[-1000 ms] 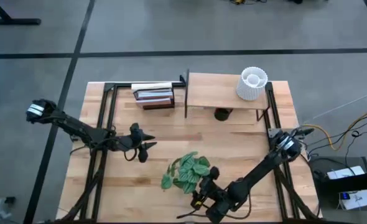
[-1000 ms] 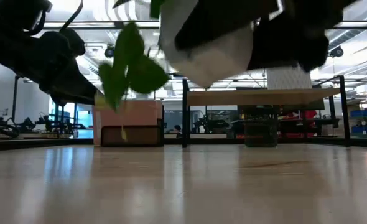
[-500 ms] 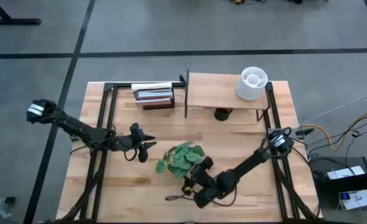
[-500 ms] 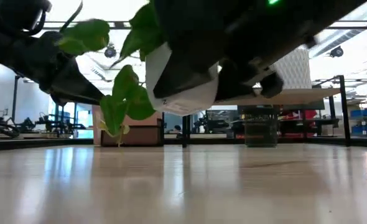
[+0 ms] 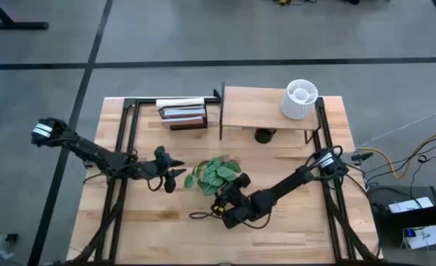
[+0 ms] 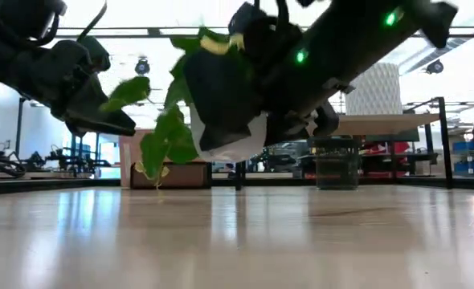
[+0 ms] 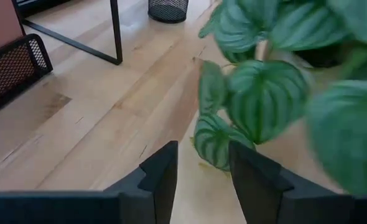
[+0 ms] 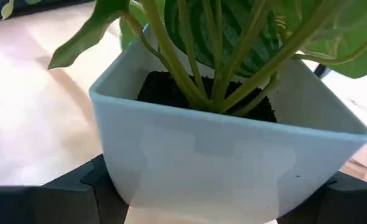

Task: Stock shelves
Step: Remove the white potted plant from the shelf

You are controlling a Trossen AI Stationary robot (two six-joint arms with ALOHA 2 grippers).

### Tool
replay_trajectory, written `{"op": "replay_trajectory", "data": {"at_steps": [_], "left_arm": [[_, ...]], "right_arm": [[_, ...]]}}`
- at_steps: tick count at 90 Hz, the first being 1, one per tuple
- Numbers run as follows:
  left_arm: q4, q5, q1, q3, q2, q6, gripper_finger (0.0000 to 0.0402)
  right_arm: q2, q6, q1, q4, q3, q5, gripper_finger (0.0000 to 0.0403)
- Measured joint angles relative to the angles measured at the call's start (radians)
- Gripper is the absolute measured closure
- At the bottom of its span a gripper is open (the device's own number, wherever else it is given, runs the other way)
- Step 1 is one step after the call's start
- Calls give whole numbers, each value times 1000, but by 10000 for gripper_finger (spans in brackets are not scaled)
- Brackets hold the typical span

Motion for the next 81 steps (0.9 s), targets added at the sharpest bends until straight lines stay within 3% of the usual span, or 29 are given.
{"op": "replay_trajectory", "data": {"at_steps": [23, 50, 64, 81], "left_arm": [[0, 0, 0, 0, 0, 0, 291], [1, 0, 0, 0, 0, 0, 299], [5, 0, 0, 0, 1, 0, 292], [10, 0, 0, 0, 0, 0, 280]], "right_arm": [[9, 106, 11, 1, -59, 38, 129], [124, 2, -19, 173, -52, 31, 128], [151, -1, -20, 160, -23, 46, 120], [148, -95, -17, 138, 7, -14, 101]]}}
